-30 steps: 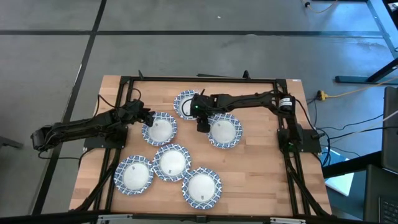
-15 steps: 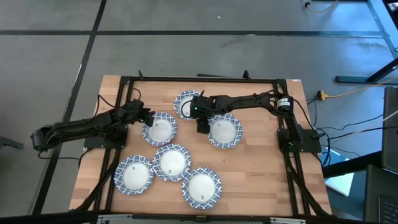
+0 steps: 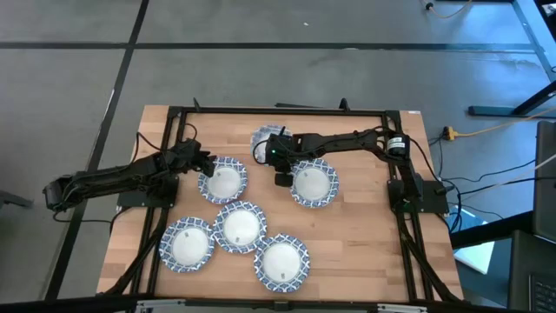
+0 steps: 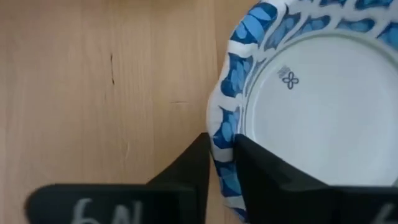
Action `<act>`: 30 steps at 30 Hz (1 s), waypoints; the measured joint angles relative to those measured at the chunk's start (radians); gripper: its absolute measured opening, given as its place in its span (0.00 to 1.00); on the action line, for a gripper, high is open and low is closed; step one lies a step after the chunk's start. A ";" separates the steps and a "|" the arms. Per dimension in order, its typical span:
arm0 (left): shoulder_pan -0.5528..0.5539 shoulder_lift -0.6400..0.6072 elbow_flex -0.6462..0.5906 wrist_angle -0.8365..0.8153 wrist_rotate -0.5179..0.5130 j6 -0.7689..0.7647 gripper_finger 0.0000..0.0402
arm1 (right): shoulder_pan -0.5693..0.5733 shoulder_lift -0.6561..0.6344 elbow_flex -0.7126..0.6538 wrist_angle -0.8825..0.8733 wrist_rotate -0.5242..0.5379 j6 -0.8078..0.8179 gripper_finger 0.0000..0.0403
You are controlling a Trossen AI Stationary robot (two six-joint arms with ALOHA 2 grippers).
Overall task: Nest bowls inside each other
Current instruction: Stack the white patterned bowl on the white patterned bowl
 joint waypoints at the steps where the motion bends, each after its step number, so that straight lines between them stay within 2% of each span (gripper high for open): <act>1: 0.000 0.000 0.000 0.000 0.000 0.000 0.39 | 0.000 0.000 0.000 0.001 0.000 0.000 0.15; 8: 0.000 0.000 0.000 0.000 0.000 0.000 0.39 | -0.002 0.000 0.000 0.002 0.002 0.024 0.03; 17: 0.000 0.000 0.000 0.000 0.000 0.000 0.39 | -0.004 0.000 0.018 -0.010 0.001 0.050 0.03; 22: 0.000 0.000 0.000 0.000 0.000 0.001 0.39 | -0.004 0.000 0.120 -0.078 0.000 0.048 0.03; 30: 0.000 0.000 0.000 0.000 0.000 0.002 0.39 | 0.007 0.000 0.340 -0.324 -0.006 0.038 0.03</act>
